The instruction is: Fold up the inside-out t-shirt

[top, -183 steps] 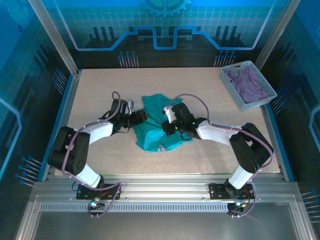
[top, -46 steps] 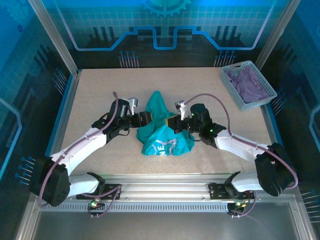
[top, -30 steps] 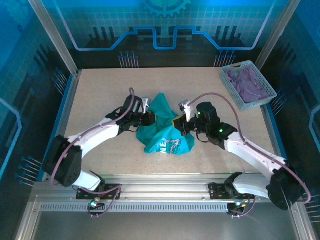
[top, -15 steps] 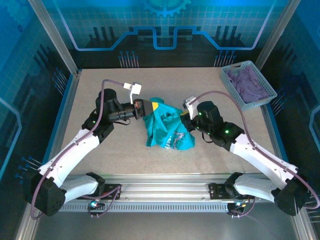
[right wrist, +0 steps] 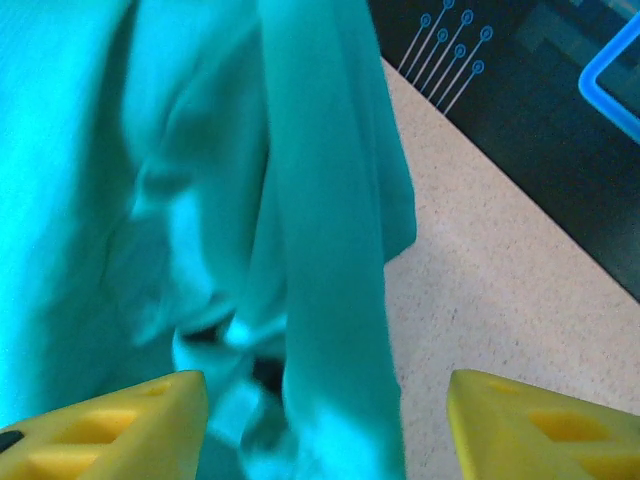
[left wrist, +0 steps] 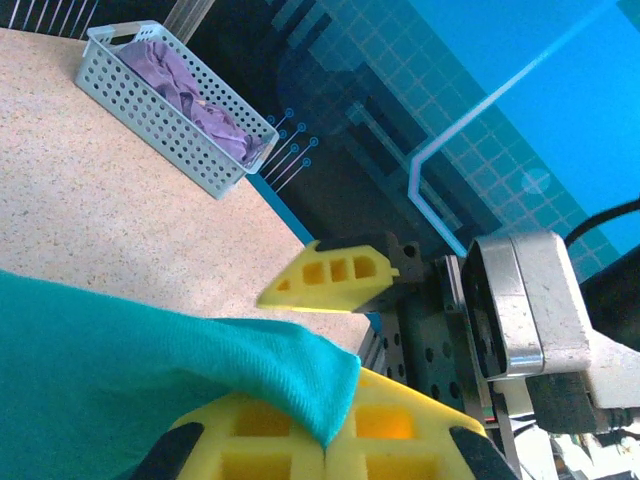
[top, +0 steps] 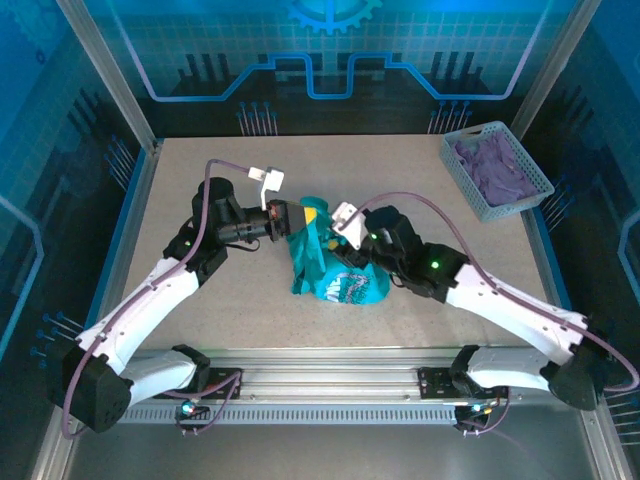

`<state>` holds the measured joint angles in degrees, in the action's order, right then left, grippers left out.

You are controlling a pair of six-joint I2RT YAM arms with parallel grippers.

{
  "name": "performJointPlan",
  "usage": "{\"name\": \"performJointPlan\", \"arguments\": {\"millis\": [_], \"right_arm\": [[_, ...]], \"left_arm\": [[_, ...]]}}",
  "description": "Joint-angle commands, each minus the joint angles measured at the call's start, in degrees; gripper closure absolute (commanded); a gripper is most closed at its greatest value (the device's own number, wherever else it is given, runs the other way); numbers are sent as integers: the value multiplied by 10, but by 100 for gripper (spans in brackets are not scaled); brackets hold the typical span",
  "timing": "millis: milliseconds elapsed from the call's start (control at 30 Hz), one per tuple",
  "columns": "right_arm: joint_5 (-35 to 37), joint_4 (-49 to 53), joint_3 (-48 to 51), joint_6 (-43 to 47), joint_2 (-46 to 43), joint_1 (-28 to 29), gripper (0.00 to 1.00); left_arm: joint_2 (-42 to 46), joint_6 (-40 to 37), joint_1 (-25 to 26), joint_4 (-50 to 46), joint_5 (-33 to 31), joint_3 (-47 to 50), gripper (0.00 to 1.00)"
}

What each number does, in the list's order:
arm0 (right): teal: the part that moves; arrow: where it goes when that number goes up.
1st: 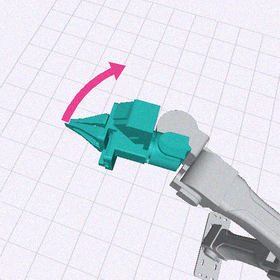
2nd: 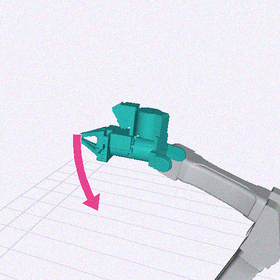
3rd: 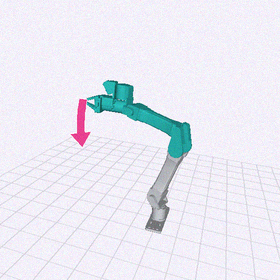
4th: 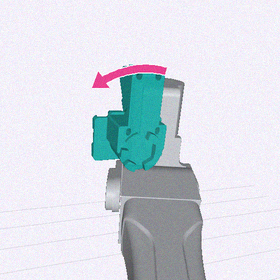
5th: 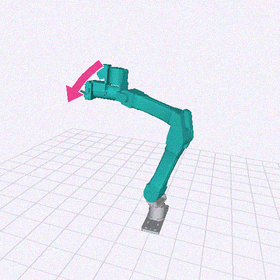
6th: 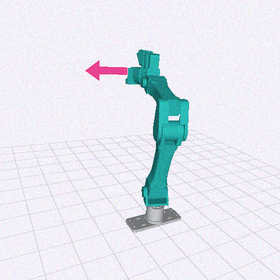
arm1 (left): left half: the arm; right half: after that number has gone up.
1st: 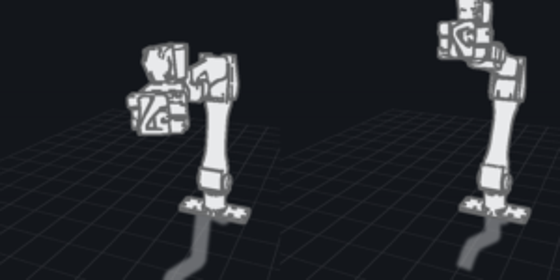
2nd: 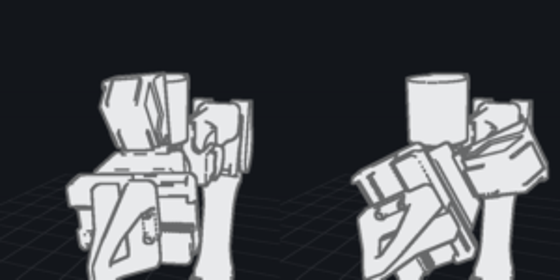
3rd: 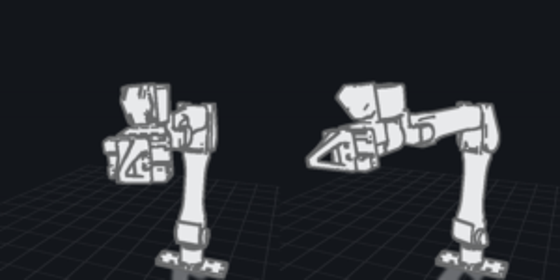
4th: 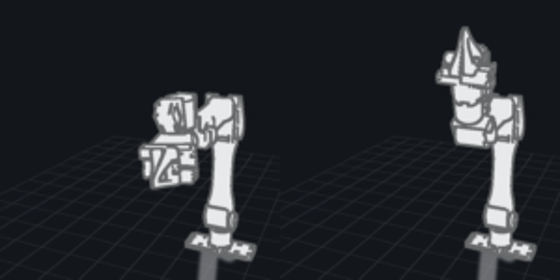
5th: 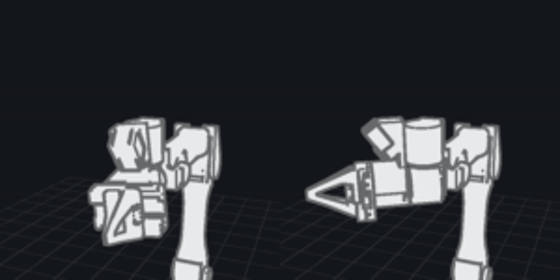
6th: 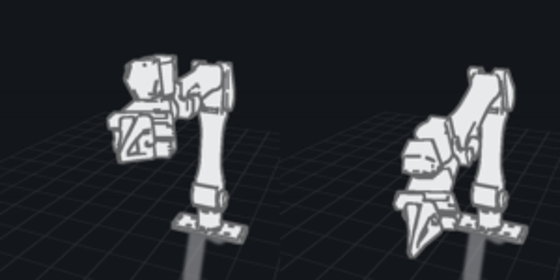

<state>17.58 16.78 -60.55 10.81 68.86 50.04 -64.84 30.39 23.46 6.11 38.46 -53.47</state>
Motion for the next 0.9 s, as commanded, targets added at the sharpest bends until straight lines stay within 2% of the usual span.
{"name": "performJointPlan", "arguments": {"millis": [0,67,167,233,333,367,433,567,733,800,867], "right_arm": [[3,-19,-48,27,40,-15,37],[-32,-22,-60,22,54,-28,46],[-119,-5,-72,-7,62,-56,83],[-211,5,-69,-44,54,-83,100],[-361,-31,-44,-127,36,-123,100],[-394,-52,-35,-157,33,-130,100],[-431,-87,-24,-212,32,-136,100],[-469,-135,-18,-316,50,-155,100],[-476,-148,-24,-385,84,-178,100],[-479,-145,-31,-395,96,-182,100],[-475,-130,-41,-397,106,-185,100]], "left_arm": [[3,-25,-5,-10,12,-9,100],[5,-29,-6,-14,6,-8,100],[9,-36,-6,-27,-21,-8,100],[17,-43,-6,-62,-97,-12,99],[22,-58,-5,-132,-259,-20,84],[21,-68,-5,-152,-293,-24,79],[12,-83,-5,-190,-335,-36,73],[10,-99,15,-244,-387,-46,61],[73,-125,97,-269,-469,-25,52],[97,-123,126,-263,-455,-7,53],[114,-116,148,-254,-417,12,59]]}}
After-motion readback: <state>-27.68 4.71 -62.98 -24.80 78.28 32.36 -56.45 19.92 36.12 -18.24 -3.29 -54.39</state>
